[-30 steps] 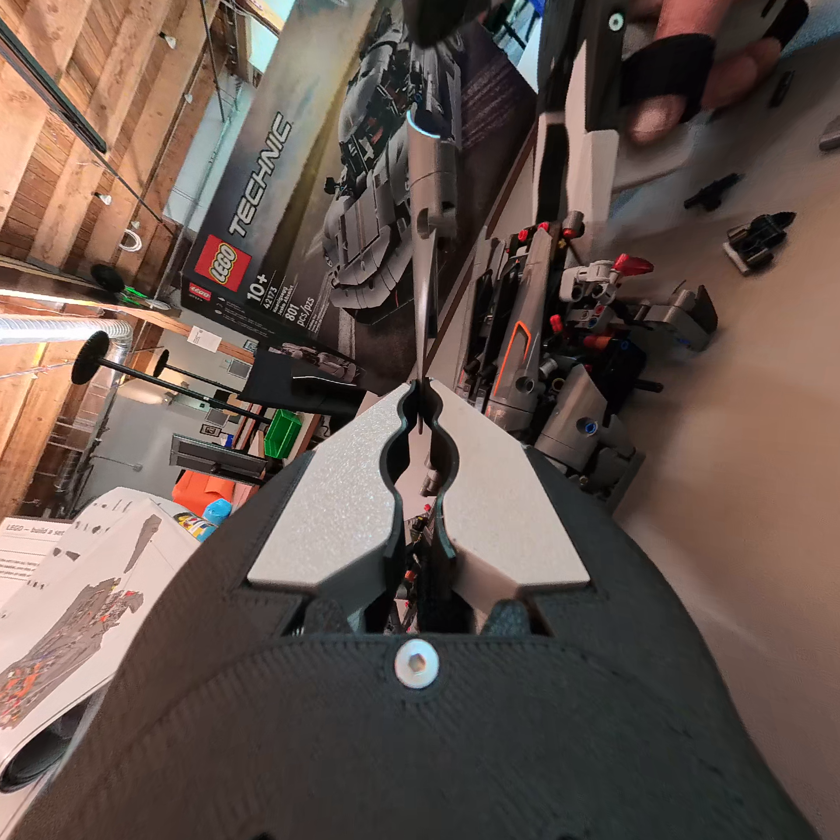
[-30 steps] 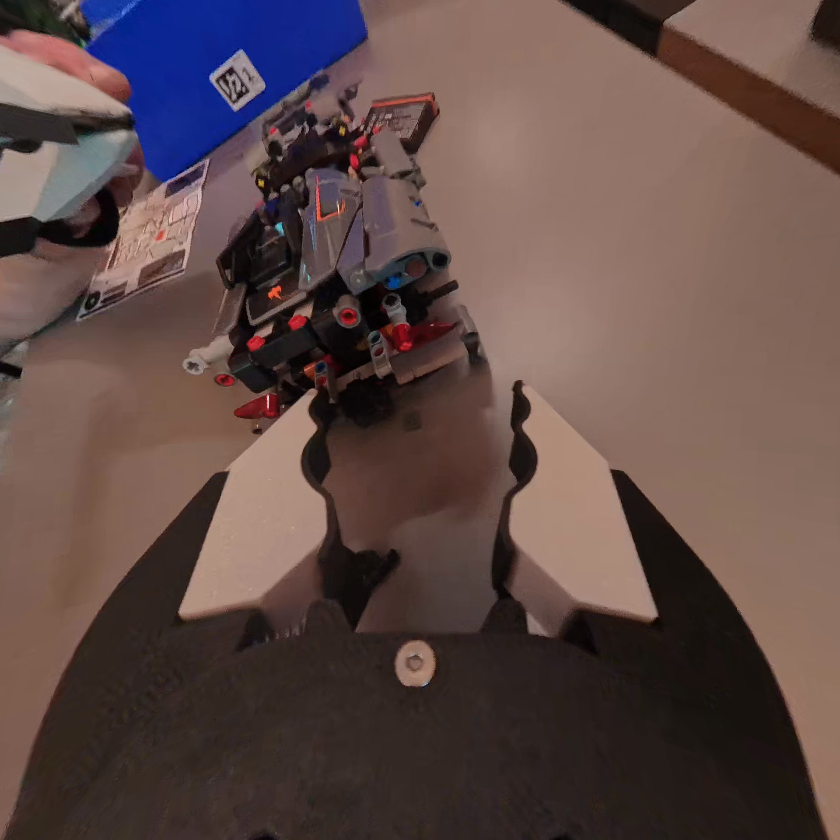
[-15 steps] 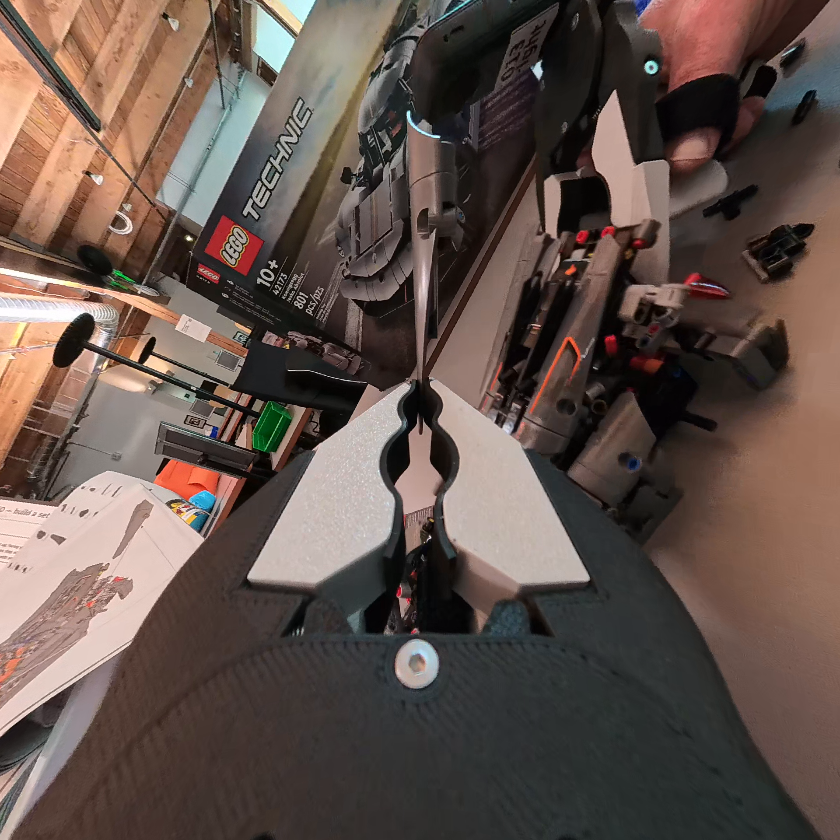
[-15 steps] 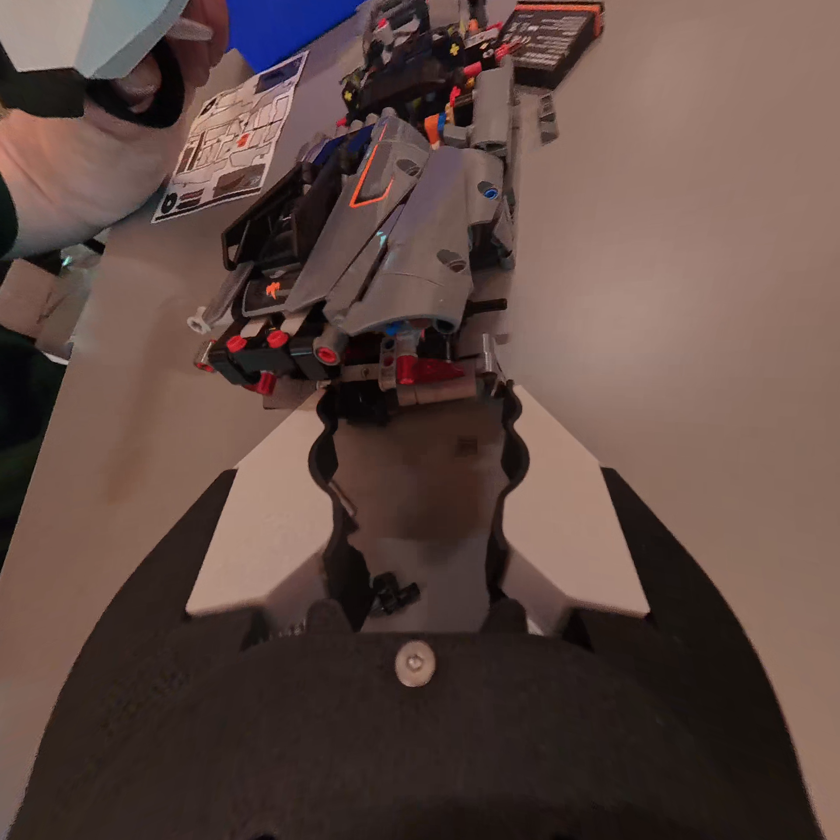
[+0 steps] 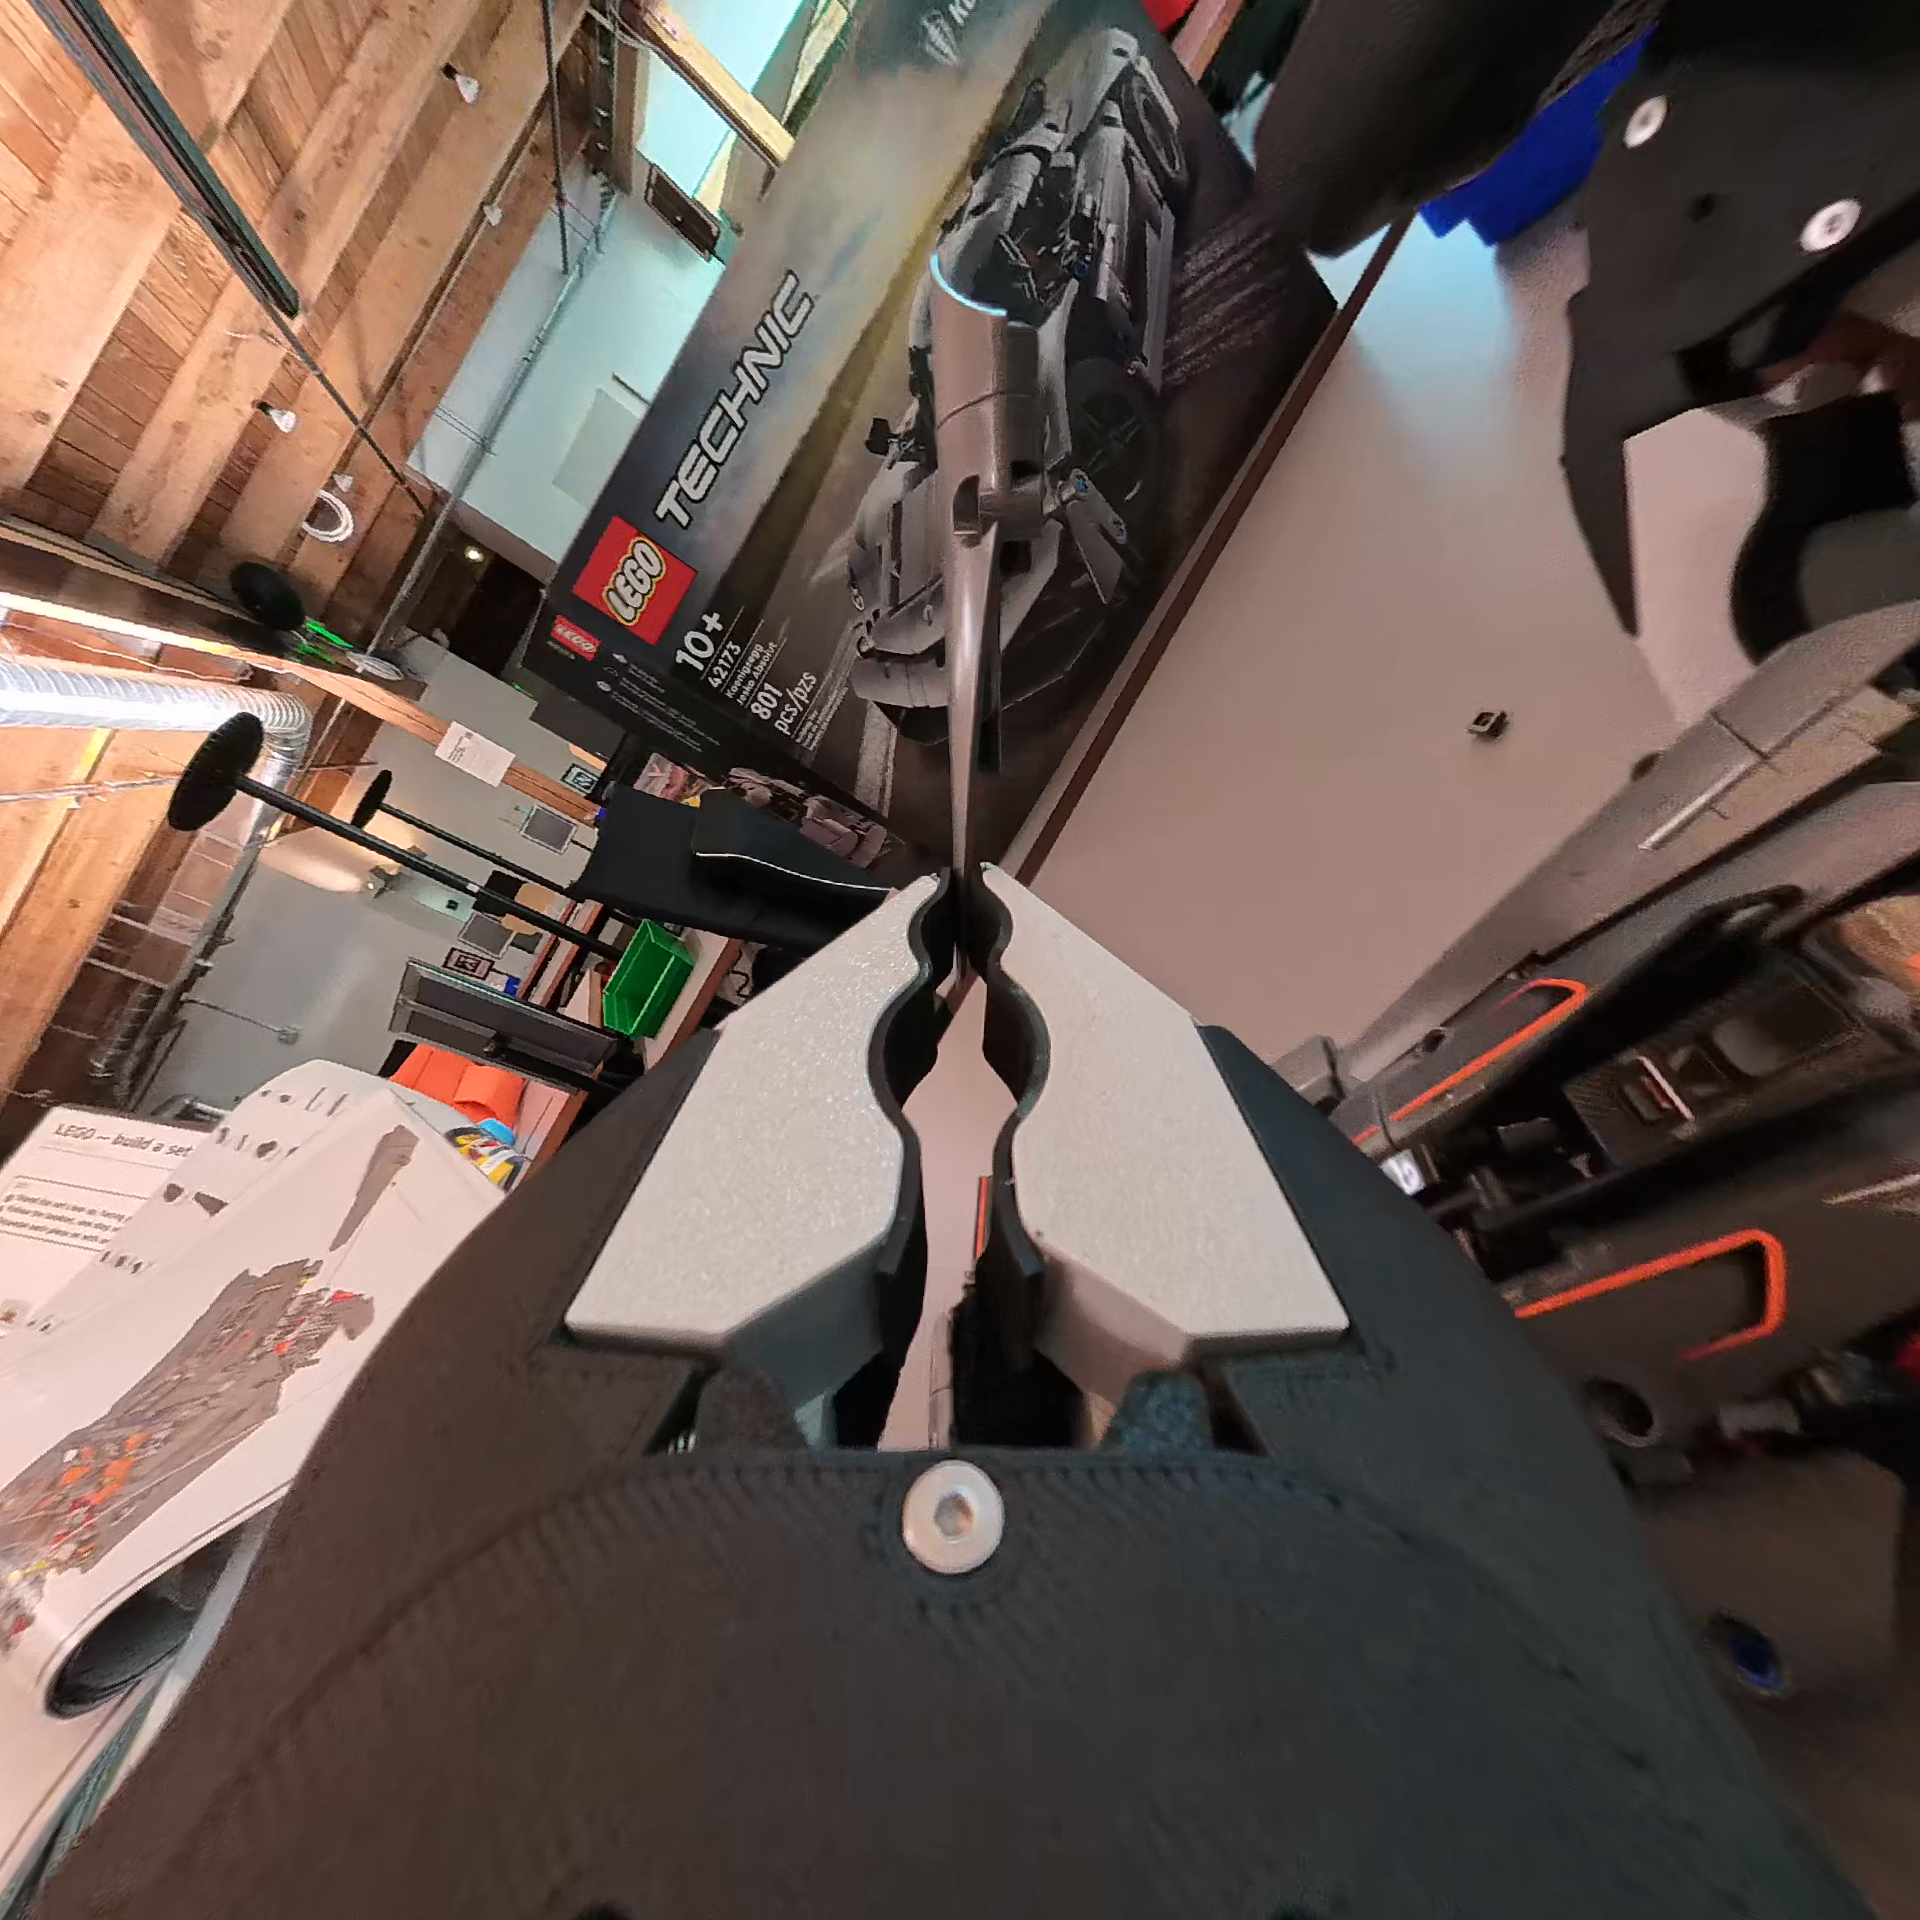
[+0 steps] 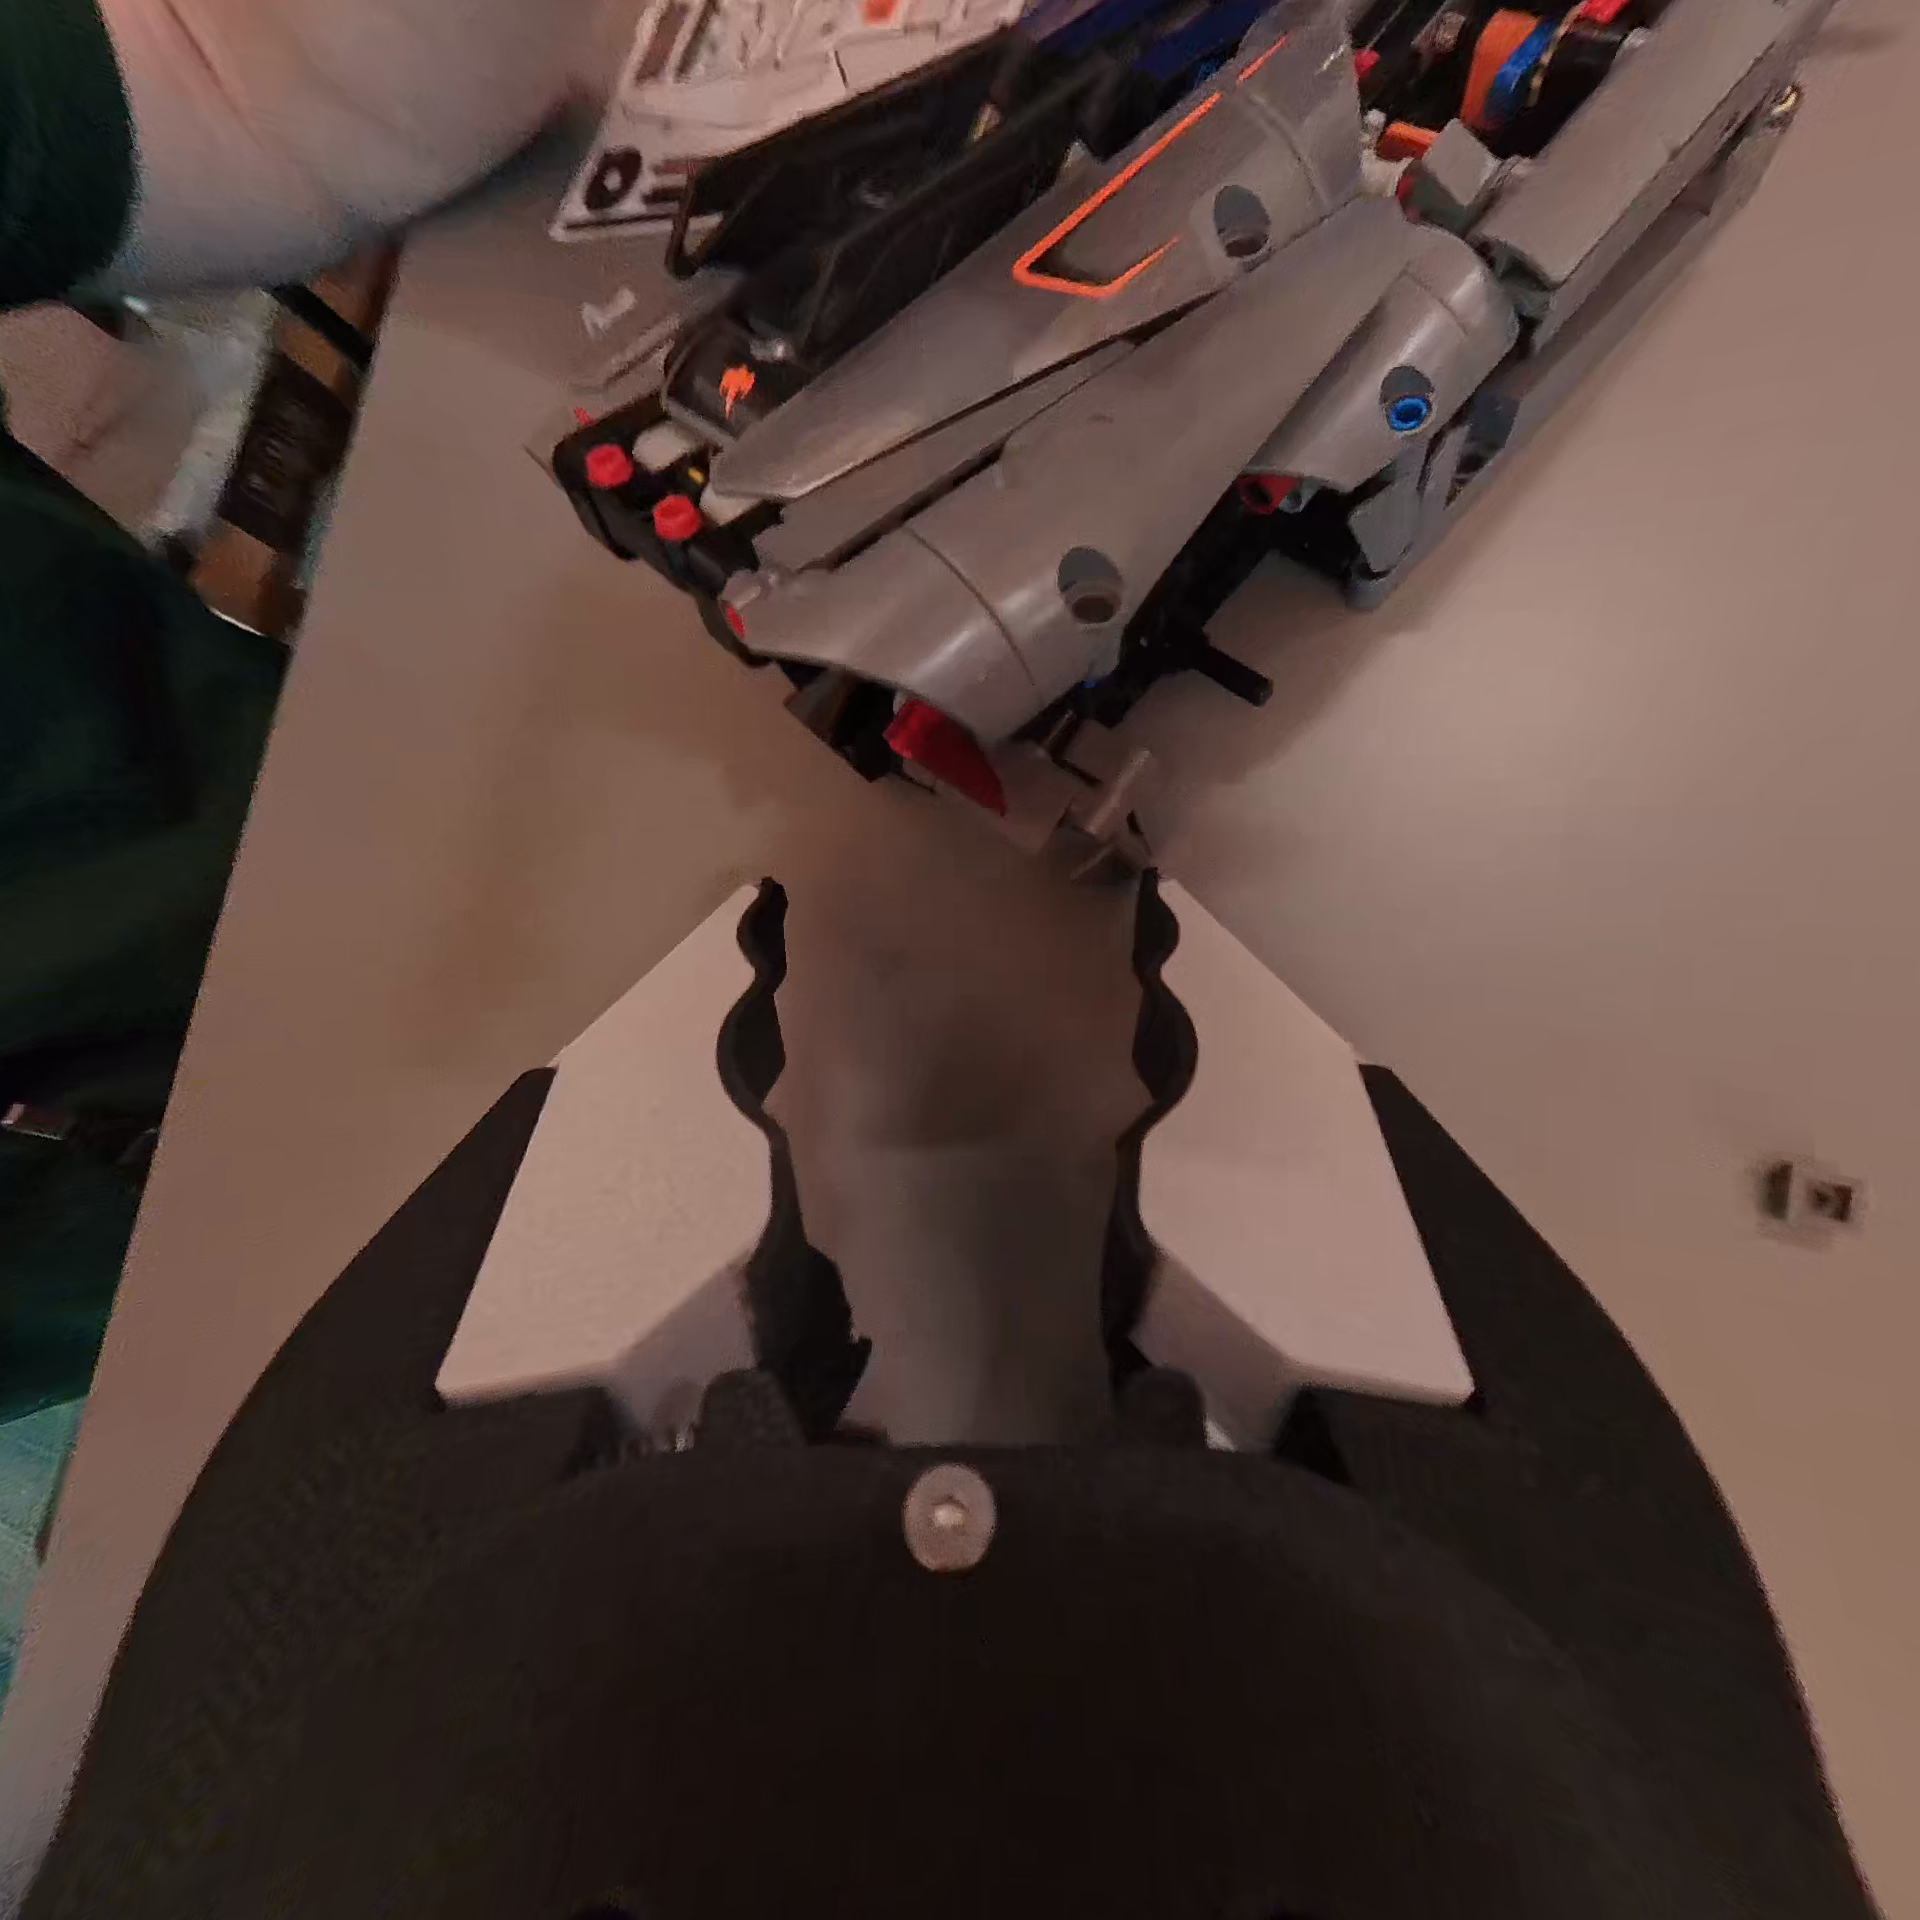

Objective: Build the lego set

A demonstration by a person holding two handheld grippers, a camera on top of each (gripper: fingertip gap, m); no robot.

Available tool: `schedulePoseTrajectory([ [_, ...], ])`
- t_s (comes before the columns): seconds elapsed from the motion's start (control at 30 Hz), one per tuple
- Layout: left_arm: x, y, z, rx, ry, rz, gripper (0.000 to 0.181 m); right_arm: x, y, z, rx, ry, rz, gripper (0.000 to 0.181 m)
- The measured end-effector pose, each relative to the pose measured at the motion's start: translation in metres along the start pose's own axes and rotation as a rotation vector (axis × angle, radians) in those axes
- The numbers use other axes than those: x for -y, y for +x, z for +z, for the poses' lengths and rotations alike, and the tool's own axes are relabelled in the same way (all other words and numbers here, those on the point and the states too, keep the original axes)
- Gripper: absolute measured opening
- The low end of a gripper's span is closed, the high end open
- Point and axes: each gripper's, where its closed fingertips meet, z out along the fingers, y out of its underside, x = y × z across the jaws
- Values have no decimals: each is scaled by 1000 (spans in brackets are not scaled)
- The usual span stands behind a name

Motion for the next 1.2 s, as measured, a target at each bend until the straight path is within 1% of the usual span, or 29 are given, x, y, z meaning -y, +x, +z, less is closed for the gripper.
schedulePoseTrajectory([
  [0.07, 1, -5, -3, 5, 6, 0, 0, -4, 0, -2, -88, -30, -27, 68],
  [0.17, 5, -14, -9, 21, 21, -3, 0, 2, 7, -24, -298, -4, -123, 65],
  [0.23, 8, -19, -10, 31, 28, -9, 0, 18, 4, -42, -449, 28, -262, 67],
  [0.3, 8, -21, -11, 33, 31, -11, 0, 37, -9, -50, -576, 40, -468, 69],
  [0.37, 8, -20, -10, 37, 26, 1, 0, 51, -22, -46, -671, 5, -653, 71],
  [0.43, 9, -19, -11, 40, 25, 16, 0, 56, -25, -35, -741, -67, -768, 70],
  [0.5, 10, -21, -12, 50, 25, 29, 0, 59, -26, -22, -768, -99, -848, 66],
  [0.6, 14, -23, -14, 55, 37, 24, 0, 65, -24, -13, -814, -98, -917, 55],
  [0.73, 13, -24, -15, 60, 34, 38, 0, 69, -18, -10, -895, -137, -990, 34],
  [0.87, 12, -29, -16, 70, 34, 31, 0, 77, -18, -11, -938, -116, -1035, 21],
  [0.97, 12, -32, -18, 76, 36, 24, 0, 81, -18, -15, -923, -96, -1020, 17],
  [1.2, 10, -31, -16, 73, 29, 22, 0, 93, -17, -21, -875, -77, -959, 14],
])
